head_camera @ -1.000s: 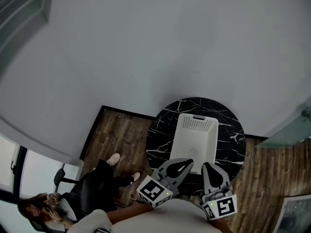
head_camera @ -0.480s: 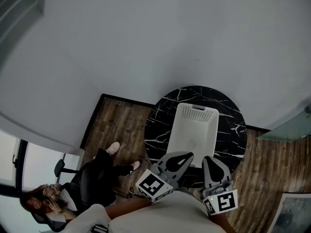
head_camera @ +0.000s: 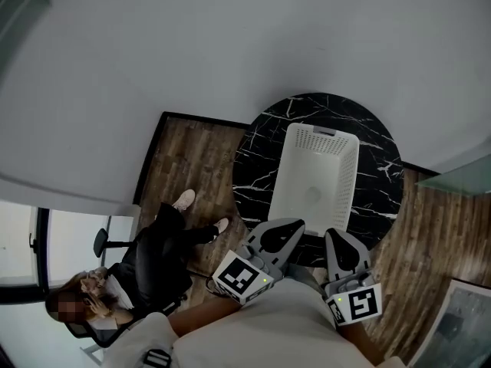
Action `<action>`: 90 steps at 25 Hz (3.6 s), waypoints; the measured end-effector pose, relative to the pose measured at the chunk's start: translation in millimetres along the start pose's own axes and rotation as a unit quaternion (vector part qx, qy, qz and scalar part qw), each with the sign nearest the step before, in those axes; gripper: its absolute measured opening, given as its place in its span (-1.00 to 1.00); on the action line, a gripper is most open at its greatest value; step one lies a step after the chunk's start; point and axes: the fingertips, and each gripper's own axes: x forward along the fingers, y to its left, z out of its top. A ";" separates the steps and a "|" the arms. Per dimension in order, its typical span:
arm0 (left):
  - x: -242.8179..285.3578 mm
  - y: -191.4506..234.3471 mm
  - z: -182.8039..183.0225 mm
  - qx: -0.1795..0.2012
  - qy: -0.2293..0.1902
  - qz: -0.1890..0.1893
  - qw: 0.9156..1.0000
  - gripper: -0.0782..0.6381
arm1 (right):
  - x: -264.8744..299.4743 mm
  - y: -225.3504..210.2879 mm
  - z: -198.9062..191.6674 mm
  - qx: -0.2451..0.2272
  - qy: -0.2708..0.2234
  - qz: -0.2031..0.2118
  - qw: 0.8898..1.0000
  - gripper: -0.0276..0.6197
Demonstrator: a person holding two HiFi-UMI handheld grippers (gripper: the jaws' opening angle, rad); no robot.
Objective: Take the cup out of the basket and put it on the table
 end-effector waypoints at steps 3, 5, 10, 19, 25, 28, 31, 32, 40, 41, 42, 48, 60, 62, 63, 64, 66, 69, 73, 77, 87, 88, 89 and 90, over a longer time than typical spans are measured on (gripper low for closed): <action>-0.8 6.7 -7.1 -0.004 0.008 0.009 1.000 -0.77 | 5.2 -0.8 -8.4 0.000 0.009 0.005 1.000 -0.90; -1.0 10.6 -9.2 -0.005 0.013 0.013 1.000 -0.77 | 9.3 -1.0 -11.0 -0.004 0.015 0.010 1.000 -0.90; 2.3 18.0 -9.5 0.003 0.018 0.019 1.000 -0.77 | 21.4 0.7 -15.5 -0.019 0.035 0.036 0.999 -0.90; 13.3 41.2 -15.5 0.007 0.025 0.022 0.999 -0.77 | 50.7 6.8 -25.3 -0.062 0.065 0.068 0.994 -0.89; 25.9 53.5 -32.4 -0.006 0.064 0.006 0.998 -0.77 | 66.7 -2.8 -43.4 -0.100 0.101 0.079 0.987 -0.89; 30.8 61.5 -43.3 -0.008 0.082 0.008 0.997 -0.77 | 75.7 -5.4 -56.8 -0.110 0.131 0.087 0.981 -0.89; 34.0 70.4 -51.1 -0.015 0.093 0.014 0.995 -0.77 | 82.7 -8.5 -70.3 -0.123 0.158 0.094 0.975 -0.89; 35.5 73.1 -53.1 -0.017 0.096 0.015 0.995 -0.77 | 85.0 -9.4 -74.1 -0.127 0.166 0.096 0.973 -0.89; 47.7 89.0 -75.4 -0.028 0.133 0.012 0.991 -0.77 | 101.4 -15.7 -109.4 -0.157 0.228 0.118 0.954 -0.89; 49.3 90.8 -77.9 -0.030 0.136 0.012 0.990 -0.77 | 103.2 -16.9 -114.0 -0.161 0.235 0.121 0.951 -0.89; 51.1 92.6 -79.8 -0.031 0.137 0.011 0.990 -0.77 | 105.2 -18.3 -118.4 -0.165 0.241 0.122 0.949 -0.89; 61.9 104.4 -94.3 -0.037 0.148 0.013 0.988 -0.77 | 116.9 -28.4 -146.6 -0.183 0.276 0.130 0.935 -0.88; 81.1 118.8 -125.9 -0.057 0.190 0.004 0.980 -0.77 | 132.9 -44.1 -204.8 -0.210 0.358 0.160 0.896 -0.78; 84.6 118.8 -129.4 -0.060 0.194 0.003 0.979 -0.77 | 133.7 -45.8 -213.7 -0.212 0.372 0.164 0.889 -0.78; 86.8 119.1 -131.2 -0.062 0.196 0.003 0.979 -0.77 | 134.2 -46.7 -217.8 -0.214 0.378 0.166 0.885 -0.78; 89.0 119.5 -132.8 -0.063 0.198 0.002 0.978 -0.77 | 134.8 -47.6 -221.7 -0.215 0.384 0.167 0.882 -0.78; 93.0 120.3 -135.3 -0.066 0.201 0.001 0.977 -0.77 | 136.0 -49.1 -229.2 -0.218 0.395 0.169 0.876 -0.77; 99.0 121.6 -138.3 -0.070 0.209 -0.001 0.975 -0.77 | 138.0 -50.8 -239.5 -0.221 0.411 0.172 0.867 -0.77; 108.1 125.1 -142.9 -0.081 0.219 -0.002 0.972 -0.77 | 141.0 -54.9 -253.6 -0.225 0.430 0.177 0.856 -0.76; 115.3 128.1 -148.6 -0.096 0.229 -0.005 0.969 -0.77 | 141.3 -59.1 -266.2 -0.225 0.447 0.177 0.848 -0.75; 125.5 133.2 -167.6 -0.123 0.259 -0.009 0.958 -0.77 | 138.6 -67.9 -294.8 -0.229 0.489 0.181 0.822 -0.74; 126.6 133.2 -170.1 -0.125 0.264 -0.010 0.956 -0.77 | 138.7 -68.4 -297.2 -0.229 0.492 0.181 0.820 -0.74; 127.6 133.4 -172.4 -0.126 0.268 -0.011 0.955 -0.77 | 138.9 -68.9 -299.0 -0.230 0.493 0.181 0.819 -0.74; 128.5 133.5 -174.2 -0.127 0.271 -0.011 0.954 -0.77 | 139.4 -69.3 -300.3 -0.230 0.494 0.181 0.818 -0.74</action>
